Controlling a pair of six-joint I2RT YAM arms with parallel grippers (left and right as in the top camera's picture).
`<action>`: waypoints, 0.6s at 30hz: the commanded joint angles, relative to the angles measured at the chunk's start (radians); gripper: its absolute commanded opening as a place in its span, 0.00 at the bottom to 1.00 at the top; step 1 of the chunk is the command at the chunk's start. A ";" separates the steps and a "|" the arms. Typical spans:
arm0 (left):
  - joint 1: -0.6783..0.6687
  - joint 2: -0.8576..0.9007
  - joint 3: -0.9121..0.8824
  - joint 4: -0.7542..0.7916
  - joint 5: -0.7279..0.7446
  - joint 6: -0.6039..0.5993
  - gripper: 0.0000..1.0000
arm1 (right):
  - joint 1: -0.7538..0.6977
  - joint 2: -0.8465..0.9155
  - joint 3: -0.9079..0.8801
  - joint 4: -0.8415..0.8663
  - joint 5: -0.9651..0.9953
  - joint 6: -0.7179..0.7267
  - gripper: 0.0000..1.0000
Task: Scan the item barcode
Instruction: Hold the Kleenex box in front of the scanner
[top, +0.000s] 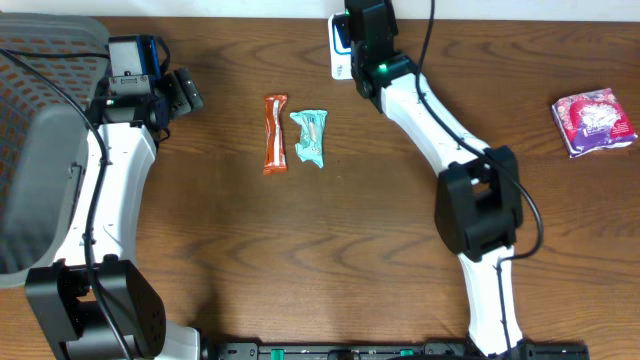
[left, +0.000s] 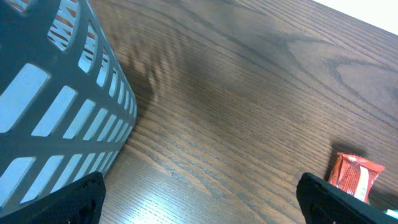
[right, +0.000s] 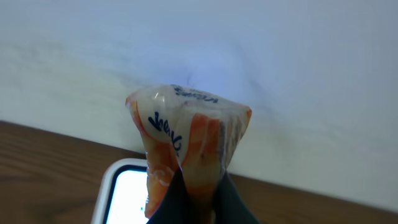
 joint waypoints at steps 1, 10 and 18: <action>0.004 0.005 0.005 -0.002 -0.009 -0.009 0.98 | 0.013 0.106 0.093 -0.024 0.046 -0.200 0.01; 0.004 0.005 0.005 -0.002 -0.009 -0.009 0.98 | 0.033 0.166 0.121 -0.025 0.270 -0.252 0.01; 0.004 0.005 0.005 -0.002 -0.009 -0.009 0.98 | 0.006 0.069 0.177 -0.185 0.278 -0.053 0.01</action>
